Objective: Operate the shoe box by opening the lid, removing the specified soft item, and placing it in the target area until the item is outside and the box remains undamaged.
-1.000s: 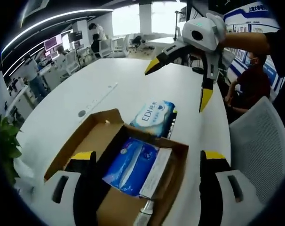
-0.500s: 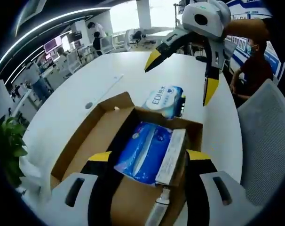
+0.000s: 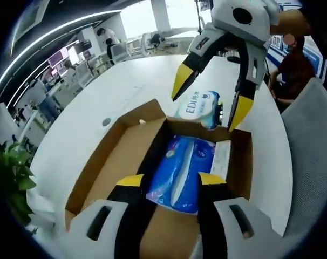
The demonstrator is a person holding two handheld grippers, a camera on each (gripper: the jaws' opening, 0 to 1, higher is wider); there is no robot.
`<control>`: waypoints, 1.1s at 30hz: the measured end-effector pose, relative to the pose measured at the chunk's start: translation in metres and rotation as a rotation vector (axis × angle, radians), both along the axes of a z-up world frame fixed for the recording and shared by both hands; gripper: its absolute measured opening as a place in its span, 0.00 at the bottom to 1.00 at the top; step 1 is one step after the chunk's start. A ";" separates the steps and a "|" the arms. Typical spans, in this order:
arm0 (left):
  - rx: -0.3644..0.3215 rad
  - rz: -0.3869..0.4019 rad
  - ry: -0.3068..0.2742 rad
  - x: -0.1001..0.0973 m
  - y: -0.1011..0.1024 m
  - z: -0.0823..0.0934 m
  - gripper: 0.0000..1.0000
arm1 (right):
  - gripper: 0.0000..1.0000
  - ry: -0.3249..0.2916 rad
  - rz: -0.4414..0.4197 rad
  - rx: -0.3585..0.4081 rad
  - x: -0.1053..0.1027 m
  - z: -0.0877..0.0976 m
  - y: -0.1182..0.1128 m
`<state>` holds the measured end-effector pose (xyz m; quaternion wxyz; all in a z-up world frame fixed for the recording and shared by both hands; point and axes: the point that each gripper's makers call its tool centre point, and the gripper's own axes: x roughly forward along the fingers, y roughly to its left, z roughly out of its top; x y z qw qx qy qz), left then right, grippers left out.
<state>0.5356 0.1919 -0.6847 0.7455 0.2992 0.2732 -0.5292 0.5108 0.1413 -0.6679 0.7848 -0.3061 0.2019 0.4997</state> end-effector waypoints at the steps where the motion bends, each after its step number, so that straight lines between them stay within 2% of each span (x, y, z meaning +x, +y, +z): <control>1: 0.005 -0.004 -0.005 0.001 0.000 -0.001 0.34 | 0.40 -0.001 -0.003 -0.003 0.003 -0.002 0.002; 5: 0.020 -0.010 -0.008 0.006 0.000 -0.005 0.32 | 0.37 -0.001 -0.008 -0.027 0.008 -0.010 0.006; 9: 0.035 -0.031 0.013 0.003 -0.004 -0.014 0.27 | 0.26 -0.017 -0.013 -0.065 0.015 -0.020 0.011; 16: 0.103 -0.064 0.015 0.000 -0.002 -0.033 0.22 | 0.21 -0.008 -0.003 -0.142 0.019 -0.041 0.016; 25: 0.122 -0.038 0.025 0.004 0.005 -0.043 0.19 | 0.12 -0.032 0.012 -0.256 0.026 -0.058 0.019; 29: 0.125 -0.006 0.022 0.011 0.007 -0.046 0.15 | 0.09 -0.051 0.028 -0.313 0.028 -0.065 0.020; 32: 0.120 0.016 0.041 0.011 0.008 -0.048 0.10 | 0.00 -0.082 0.042 -0.366 0.032 -0.068 0.016; 33: 0.114 0.031 0.049 0.011 0.009 -0.048 0.07 | 0.00 -0.079 0.041 -0.355 0.030 -0.067 0.018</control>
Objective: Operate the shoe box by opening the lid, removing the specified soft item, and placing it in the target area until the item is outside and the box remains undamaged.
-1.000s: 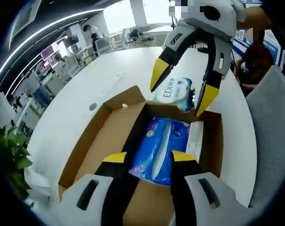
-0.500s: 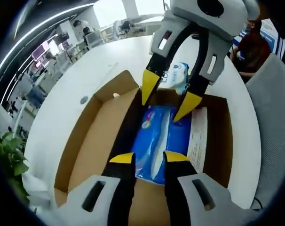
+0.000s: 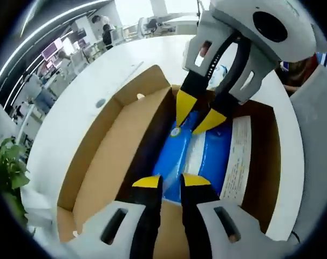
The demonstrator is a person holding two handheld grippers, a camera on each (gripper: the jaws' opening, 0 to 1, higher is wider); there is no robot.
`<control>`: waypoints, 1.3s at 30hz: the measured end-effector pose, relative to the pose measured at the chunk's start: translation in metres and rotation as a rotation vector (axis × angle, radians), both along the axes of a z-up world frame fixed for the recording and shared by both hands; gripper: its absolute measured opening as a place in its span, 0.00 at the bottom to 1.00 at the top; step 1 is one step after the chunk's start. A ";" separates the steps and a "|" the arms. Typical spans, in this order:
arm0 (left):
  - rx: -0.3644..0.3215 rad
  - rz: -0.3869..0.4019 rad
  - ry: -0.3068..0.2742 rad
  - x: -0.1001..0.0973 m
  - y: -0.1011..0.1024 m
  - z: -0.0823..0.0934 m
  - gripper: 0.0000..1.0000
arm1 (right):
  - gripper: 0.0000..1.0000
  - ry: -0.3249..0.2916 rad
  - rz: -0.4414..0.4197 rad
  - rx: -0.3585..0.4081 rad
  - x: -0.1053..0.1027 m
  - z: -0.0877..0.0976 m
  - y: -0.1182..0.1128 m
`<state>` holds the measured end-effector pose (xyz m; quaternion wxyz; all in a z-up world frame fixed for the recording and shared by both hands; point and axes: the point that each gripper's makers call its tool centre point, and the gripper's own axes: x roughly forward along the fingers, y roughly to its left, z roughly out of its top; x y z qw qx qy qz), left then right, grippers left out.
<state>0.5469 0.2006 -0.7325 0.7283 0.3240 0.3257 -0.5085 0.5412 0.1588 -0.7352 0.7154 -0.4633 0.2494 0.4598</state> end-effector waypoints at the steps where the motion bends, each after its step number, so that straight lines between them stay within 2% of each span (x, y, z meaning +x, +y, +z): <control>1: -0.010 0.022 0.021 -0.001 0.000 0.000 0.04 | 0.00 0.004 -0.004 0.006 0.000 0.001 0.000; 2: -0.018 0.031 0.036 -0.002 0.000 0.000 0.02 | 0.00 0.002 -0.004 0.004 0.000 0.001 -0.001; 3: -0.020 0.029 0.022 0.000 0.000 0.001 0.01 | 0.00 -0.004 -0.004 0.004 0.000 0.002 -0.001; 16: -0.021 0.020 0.002 -0.009 0.006 0.012 0.00 | 0.00 -0.013 -0.018 0.045 -0.005 0.018 -0.001; 27: -0.066 0.056 -0.042 -0.007 0.012 0.042 0.00 | 0.00 -0.071 -0.018 0.086 -0.004 0.046 0.004; 39: -0.093 0.056 -0.090 -0.005 0.011 0.073 0.00 | 0.00 -0.129 -0.013 0.110 -0.005 0.080 0.004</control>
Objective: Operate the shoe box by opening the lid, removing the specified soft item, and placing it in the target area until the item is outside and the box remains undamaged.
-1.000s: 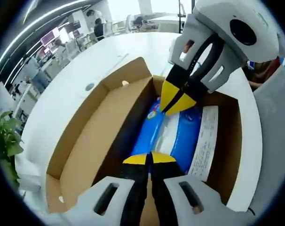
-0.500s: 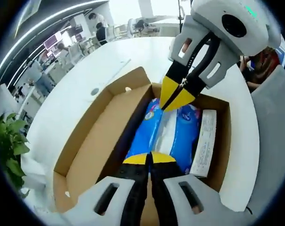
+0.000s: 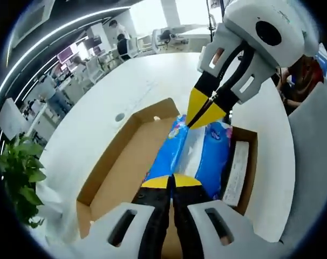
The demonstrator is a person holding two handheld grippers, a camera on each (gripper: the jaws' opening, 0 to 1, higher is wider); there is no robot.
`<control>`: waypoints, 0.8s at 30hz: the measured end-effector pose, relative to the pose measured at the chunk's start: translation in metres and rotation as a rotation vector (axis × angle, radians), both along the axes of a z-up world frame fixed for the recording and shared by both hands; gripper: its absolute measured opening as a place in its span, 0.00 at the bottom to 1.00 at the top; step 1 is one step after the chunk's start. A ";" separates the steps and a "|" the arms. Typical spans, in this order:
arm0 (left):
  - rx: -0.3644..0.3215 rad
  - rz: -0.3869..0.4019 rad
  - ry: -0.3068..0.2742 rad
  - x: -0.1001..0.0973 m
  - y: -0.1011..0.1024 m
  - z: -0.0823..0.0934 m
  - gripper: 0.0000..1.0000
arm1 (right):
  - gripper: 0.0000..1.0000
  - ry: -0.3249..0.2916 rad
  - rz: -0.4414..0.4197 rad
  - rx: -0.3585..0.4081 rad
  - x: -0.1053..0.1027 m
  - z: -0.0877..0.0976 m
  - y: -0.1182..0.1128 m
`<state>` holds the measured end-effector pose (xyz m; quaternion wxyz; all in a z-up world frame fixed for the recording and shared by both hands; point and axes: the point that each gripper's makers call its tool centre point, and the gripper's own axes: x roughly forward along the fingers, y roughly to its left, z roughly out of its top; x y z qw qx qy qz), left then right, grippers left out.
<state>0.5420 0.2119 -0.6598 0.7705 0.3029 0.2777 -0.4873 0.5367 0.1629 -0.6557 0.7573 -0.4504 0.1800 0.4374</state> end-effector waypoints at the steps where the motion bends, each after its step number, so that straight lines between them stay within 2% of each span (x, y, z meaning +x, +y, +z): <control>1: -0.002 -0.001 -0.002 0.000 0.000 0.002 0.00 | 0.00 -0.004 0.002 0.002 0.000 0.003 0.000; 13: -0.053 0.003 -0.034 0.004 -0.010 0.044 0.00 | 0.00 -0.071 -0.027 0.051 0.001 0.044 -0.011; 24: -0.045 -0.011 -0.050 0.000 -0.031 0.071 0.00 | 0.00 -0.113 -0.060 0.066 -0.006 0.073 -0.032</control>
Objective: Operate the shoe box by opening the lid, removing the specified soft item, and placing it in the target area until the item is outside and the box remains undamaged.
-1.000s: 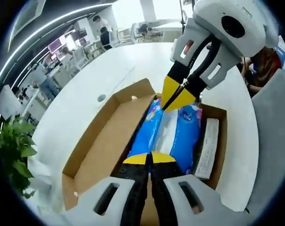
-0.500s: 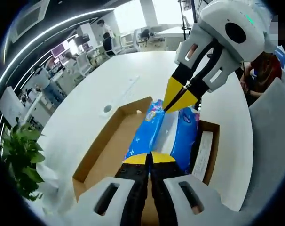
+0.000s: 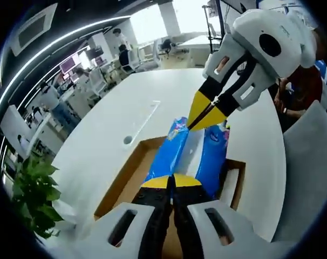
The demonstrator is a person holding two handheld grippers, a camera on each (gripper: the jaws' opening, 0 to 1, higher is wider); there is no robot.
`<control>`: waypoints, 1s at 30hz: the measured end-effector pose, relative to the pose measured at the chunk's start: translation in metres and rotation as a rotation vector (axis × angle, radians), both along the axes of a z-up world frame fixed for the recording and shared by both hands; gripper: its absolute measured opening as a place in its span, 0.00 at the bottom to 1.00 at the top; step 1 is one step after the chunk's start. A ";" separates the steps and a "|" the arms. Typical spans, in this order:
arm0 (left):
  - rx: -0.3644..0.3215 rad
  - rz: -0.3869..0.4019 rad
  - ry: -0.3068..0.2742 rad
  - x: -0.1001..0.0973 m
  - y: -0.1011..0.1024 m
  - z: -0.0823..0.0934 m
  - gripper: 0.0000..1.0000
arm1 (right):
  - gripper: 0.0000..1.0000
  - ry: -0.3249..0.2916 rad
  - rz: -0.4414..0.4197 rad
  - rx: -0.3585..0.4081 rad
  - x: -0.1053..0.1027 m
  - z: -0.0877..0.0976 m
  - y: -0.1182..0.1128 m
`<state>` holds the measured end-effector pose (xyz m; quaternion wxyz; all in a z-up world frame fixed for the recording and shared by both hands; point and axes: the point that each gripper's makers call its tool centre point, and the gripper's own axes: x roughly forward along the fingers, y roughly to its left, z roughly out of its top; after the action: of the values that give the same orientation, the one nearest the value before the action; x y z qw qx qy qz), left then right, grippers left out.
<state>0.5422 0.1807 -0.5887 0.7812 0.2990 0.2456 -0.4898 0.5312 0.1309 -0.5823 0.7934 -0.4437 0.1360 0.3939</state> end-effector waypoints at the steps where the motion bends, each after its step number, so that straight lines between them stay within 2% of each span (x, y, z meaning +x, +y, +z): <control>1: 0.002 -0.005 -0.005 -0.001 -0.004 0.004 0.00 | 0.00 -0.002 -0.003 0.001 -0.002 0.004 -0.004; 5: 0.003 -0.019 -0.005 -0.007 -0.021 0.016 0.00 | 0.00 -0.011 -0.020 0.008 -0.005 0.017 -0.023; 11: 0.003 -0.030 -0.008 -0.011 -0.053 0.032 0.00 | 0.00 -0.012 -0.024 0.003 -0.010 0.027 -0.050; 16: 0.005 -0.048 -0.008 -0.015 -0.081 0.039 0.00 | 0.00 -0.005 -0.029 -0.010 -0.014 0.035 -0.080; 22: 0.003 -0.066 -0.004 -0.019 -0.110 0.041 0.00 | 0.00 -0.004 -0.042 -0.026 -0.016 0.038 -0.108; 30: 0.001 -0.093 0.005 -0.018 -0.144 0.038 0.00 | 0.00 0.001 -0.059 -0.053 -0.015 0.034 -0.145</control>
<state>0.5246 0.0362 -0.5511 0.7569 0.3091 0.2337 -0.5263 0.5157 -0.0140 -0.5486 0.7926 -0.4600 0.1597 0.3669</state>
